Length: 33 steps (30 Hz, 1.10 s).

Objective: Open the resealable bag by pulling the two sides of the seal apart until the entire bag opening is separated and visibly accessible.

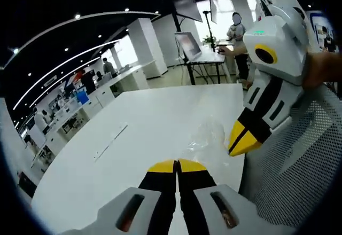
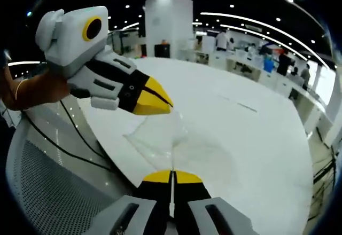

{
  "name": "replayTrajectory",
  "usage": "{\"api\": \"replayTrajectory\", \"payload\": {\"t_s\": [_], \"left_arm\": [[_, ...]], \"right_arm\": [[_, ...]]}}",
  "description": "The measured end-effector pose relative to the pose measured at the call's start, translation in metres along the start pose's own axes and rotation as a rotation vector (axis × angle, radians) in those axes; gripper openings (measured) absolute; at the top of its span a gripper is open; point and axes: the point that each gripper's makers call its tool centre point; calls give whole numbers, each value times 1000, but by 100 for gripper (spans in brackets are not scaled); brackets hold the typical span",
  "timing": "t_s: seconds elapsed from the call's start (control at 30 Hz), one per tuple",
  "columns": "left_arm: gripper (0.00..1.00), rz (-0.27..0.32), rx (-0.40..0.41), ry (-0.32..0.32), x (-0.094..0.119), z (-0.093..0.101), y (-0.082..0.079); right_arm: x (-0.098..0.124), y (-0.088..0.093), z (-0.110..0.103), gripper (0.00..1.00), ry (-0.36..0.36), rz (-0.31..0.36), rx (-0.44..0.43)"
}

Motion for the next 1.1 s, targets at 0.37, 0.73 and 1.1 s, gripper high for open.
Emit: {"api": "replayTrajectory", "payload": {"t_s": [0.37, 0.73, 1.1], "left_arm": [[0, 13, 47, 44, 0, 18, -1], [0, 35, 45, 99, -5, 40, -13], [0, 41, 50, 125, -5, 48, -14]], "right_arm": [[0, -1, 1, 0, -1, 3, -36], [0, 4, 6, 5, 19, -20, -44], [4, -6, 12, 12, 25, 41, -151]]}}
Point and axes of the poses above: the point that each gripper's makers call its tool centre point, and the gripper's own axes: x roughly backward along the fingers, z roughly to its right, y roughly out of its underside, and after that the axes turned 14 degrees about -x, right-handed
